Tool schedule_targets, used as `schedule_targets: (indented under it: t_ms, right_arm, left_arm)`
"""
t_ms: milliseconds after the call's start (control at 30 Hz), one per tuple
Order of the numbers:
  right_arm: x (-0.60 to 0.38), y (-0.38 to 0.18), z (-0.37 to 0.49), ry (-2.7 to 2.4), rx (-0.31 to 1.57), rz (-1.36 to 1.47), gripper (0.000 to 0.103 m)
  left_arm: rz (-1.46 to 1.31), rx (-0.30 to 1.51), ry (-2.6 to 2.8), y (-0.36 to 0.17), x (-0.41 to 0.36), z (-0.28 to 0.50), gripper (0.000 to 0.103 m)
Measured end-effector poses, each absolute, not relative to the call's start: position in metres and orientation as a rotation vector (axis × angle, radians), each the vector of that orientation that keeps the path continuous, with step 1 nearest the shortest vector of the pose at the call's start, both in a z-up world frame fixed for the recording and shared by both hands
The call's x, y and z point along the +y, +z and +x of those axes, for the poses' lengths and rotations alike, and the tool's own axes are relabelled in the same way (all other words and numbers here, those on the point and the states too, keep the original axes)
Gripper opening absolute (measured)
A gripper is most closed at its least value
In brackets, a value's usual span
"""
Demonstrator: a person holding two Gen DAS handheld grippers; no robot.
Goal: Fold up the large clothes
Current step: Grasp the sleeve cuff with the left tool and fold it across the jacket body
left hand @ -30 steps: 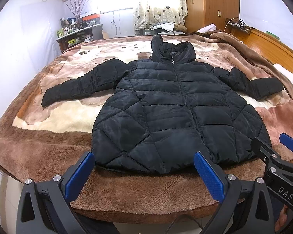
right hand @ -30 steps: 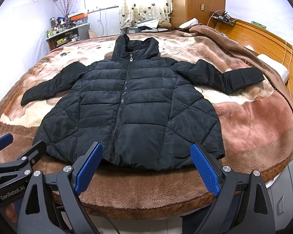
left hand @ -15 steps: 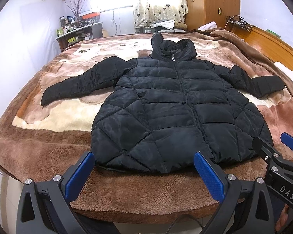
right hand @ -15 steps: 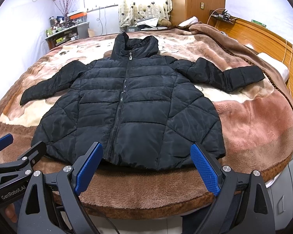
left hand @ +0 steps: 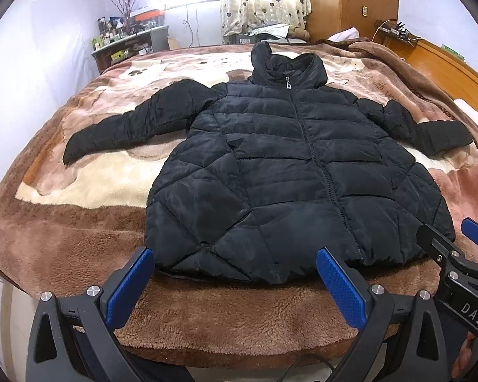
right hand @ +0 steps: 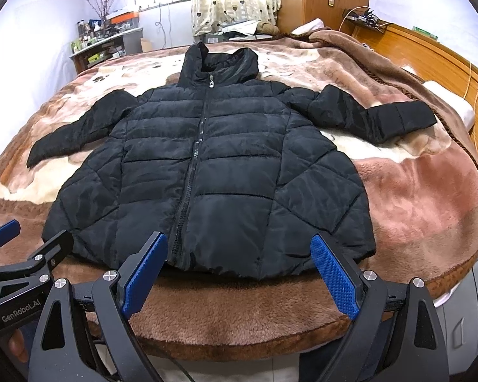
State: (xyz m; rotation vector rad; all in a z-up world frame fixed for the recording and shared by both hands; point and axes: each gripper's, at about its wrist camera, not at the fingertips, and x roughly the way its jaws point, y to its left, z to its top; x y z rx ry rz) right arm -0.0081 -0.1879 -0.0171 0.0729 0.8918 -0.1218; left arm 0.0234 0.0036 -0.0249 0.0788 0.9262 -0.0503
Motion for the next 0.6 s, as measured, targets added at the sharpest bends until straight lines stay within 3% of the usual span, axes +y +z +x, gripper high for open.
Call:
schedule_targets:
  t_ms: [233,500,600]
  right_arm:
    - [-0.185,-0.025,0.014,-0.088,0.898,0.083,0.092]
    - [-0.179,-0.014,0.062,0.057,0.727,0.136,0.092]
    - [-0.168,-0.015,0.096,0.101,0.746,0.081,0.092]
  left_arm:
    - [-0.016,0.922,-0.119,-0.027,0.024,0.052,0.103]
    - [-0.281,0.914,-0.013,-0.038,0.147,0.157,0.103]
    - [-0.344,0.915,0.007,-0.05,0.186,0.189,0.103]
